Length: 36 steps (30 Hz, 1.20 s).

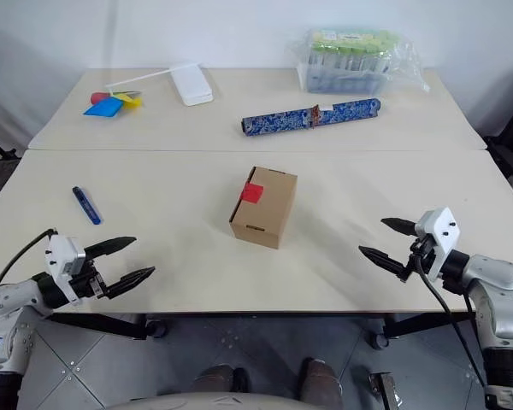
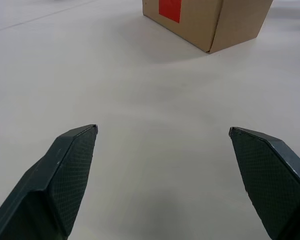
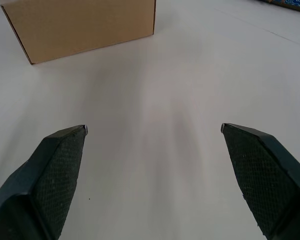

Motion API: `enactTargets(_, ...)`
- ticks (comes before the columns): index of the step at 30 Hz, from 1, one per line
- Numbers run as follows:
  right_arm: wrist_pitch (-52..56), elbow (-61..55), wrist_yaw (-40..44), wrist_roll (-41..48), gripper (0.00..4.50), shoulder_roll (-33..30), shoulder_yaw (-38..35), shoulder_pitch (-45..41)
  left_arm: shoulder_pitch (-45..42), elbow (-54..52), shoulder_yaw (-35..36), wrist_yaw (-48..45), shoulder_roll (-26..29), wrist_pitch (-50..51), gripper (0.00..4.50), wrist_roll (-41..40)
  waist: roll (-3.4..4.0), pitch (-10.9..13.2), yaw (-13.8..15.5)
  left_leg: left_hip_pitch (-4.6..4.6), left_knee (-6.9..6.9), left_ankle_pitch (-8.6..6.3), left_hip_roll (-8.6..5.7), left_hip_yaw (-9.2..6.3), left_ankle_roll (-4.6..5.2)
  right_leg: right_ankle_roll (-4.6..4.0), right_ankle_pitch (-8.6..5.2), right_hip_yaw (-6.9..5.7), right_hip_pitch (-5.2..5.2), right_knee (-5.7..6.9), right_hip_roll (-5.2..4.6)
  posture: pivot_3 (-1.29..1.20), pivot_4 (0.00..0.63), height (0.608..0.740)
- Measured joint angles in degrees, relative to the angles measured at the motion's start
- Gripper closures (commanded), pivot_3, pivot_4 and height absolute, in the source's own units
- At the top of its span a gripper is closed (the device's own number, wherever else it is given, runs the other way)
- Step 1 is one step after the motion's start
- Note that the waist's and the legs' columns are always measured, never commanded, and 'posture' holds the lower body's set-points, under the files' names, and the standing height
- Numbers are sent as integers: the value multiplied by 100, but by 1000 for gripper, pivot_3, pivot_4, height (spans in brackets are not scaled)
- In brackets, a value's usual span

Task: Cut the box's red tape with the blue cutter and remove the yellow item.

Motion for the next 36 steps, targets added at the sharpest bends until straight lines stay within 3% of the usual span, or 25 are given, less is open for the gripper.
enactTargets(14,533,-214,-466,-2,0,-1,2,-148,-136,-382,-180,462,176,1224,35,51,1,1,1,0,0,0,0,5,0,0,0,6,-5,1,2,0,150,740)
enactTargets(17,407,-213,-524,-53,598,0,3,-422,-305,-432,-182,227,148,1169,0,-152,0,1,0,-3,1,0,2,12,0,0,0,9,-12,3,3,0,150,740)
enactTargets(28,752,-196,-795,-292,4472,140,660,-1232,-1384,-46,-492,610,-10,1609,3380,-124,0,2,3,-6,4,1,-16,17,-2,0,0,15,-18,9,7,0,150,740)
enactTargets(32,1089,-69,-1050,-471,4500,373,1024,-1549,-2040,518,-981,782,-389,1562,4485,197,-4,4,18,-12,7,2,-27,15,-4,1,0,13,-21,9,9,0,150,740)
enactTargets(36,1261,58,-1242,-741,4500,558,1430,-1719,-2837,1314,-1409,765,-777,1132,4485,555,-7,6,17,-15,8,2,-30,15,-4,2,1,11,-21,10,9,0,150,740)
